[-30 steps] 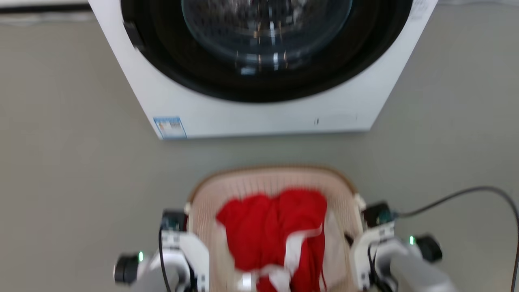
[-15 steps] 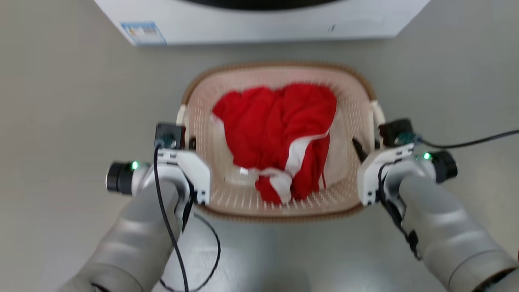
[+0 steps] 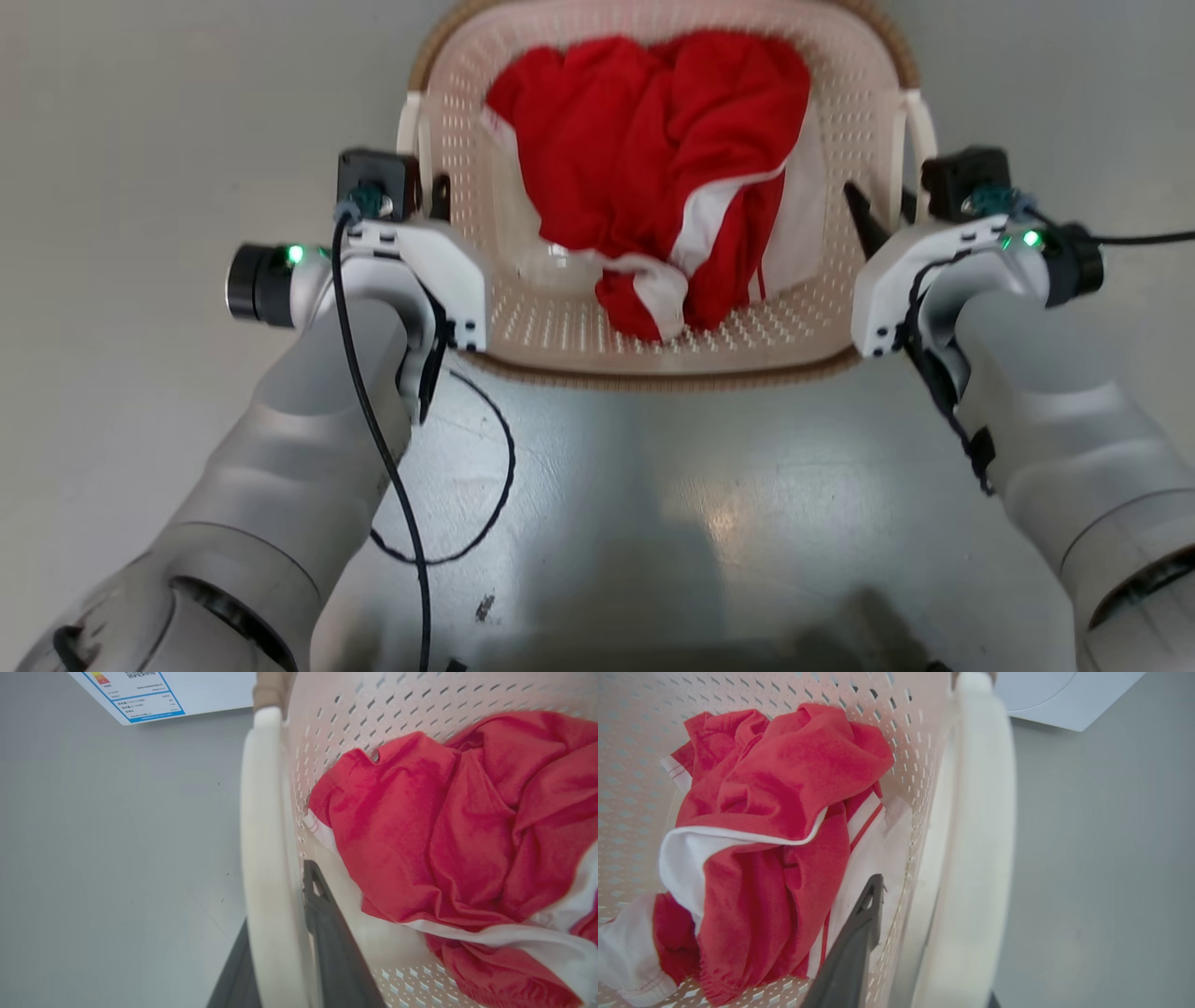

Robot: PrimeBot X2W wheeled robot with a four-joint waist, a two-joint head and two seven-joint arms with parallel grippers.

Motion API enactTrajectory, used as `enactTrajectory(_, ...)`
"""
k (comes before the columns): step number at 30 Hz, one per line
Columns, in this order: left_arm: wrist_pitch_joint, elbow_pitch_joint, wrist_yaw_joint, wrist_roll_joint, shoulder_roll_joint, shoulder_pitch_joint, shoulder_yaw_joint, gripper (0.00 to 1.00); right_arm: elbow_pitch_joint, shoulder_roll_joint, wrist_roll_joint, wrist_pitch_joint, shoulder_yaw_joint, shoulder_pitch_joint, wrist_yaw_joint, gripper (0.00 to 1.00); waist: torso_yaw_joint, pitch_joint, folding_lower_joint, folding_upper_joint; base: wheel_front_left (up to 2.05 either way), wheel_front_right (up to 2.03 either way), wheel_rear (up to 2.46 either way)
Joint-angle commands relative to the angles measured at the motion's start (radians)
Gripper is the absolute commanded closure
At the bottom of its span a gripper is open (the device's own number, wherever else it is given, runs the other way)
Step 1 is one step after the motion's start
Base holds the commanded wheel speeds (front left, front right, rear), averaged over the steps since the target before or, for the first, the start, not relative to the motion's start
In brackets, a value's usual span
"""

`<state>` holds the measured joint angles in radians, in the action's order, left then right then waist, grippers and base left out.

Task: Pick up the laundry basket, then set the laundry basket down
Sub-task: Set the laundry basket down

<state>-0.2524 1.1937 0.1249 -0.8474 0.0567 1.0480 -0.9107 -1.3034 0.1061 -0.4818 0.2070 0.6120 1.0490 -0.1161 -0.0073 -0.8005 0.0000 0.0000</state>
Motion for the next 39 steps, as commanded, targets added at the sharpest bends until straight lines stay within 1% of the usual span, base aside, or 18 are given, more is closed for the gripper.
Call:
enactTrajectory(1, -0.009, -0.024, 0.012, 0.027, 0.026, 0.025, 0.017, 1.00, 0.013, -0.011, 0.024, 0.023, 0.010, -0.007, -0.015, 1.00, -0.003, -0.030, 0.0000, 0.0000, 0.00, 0.00, 0.00)
enactTrajectory(7, -0.009, -0.063, 0.022, 0.066, 0.040, 0.039, 0.052, 1.00, 0.013, 0.003, 0.052, 0.032, -0.014, 0.024, -0.015, 1.00, 0.000, -0.068, 0.0000, 0.0000, 0.00, 0.00, 0.00)
enactTrajectory(17, -0.009, -0.085, 0.019, 0.118, 0.037, 0.058, 0.105, 1.00, 0.013, 0.008, 0.095, 0.038, -0.055, 0.056, -0.015, 1.00, 0.013, -0.122, 0.0000, 0.0000, 0.00, 0.00, 0.00)
enactTrajectory(31, -0.009, -0.043, -0.006, 0.173, 0.022, 0.073, 0.140, 1.00, 0.013, 0.005, 0.146, 0.034, -0.105, 0.047, -0.015, 1.00, 0.026, -0.145, 0.0000, 0.0000, 0.00, 0.00, 0.00)
enactTrajectory(39, -0.009, -0.030, -0.011, 0.189, 0.019, 0.079, 0.153, 1.00, 0.013, -0.003, 0.162, 0.033, -0.125, 0.044, -0.015, 1.00, 0.024, -0.155, 0.0000, 0.0000, 0.00, 0.00, 0.00)
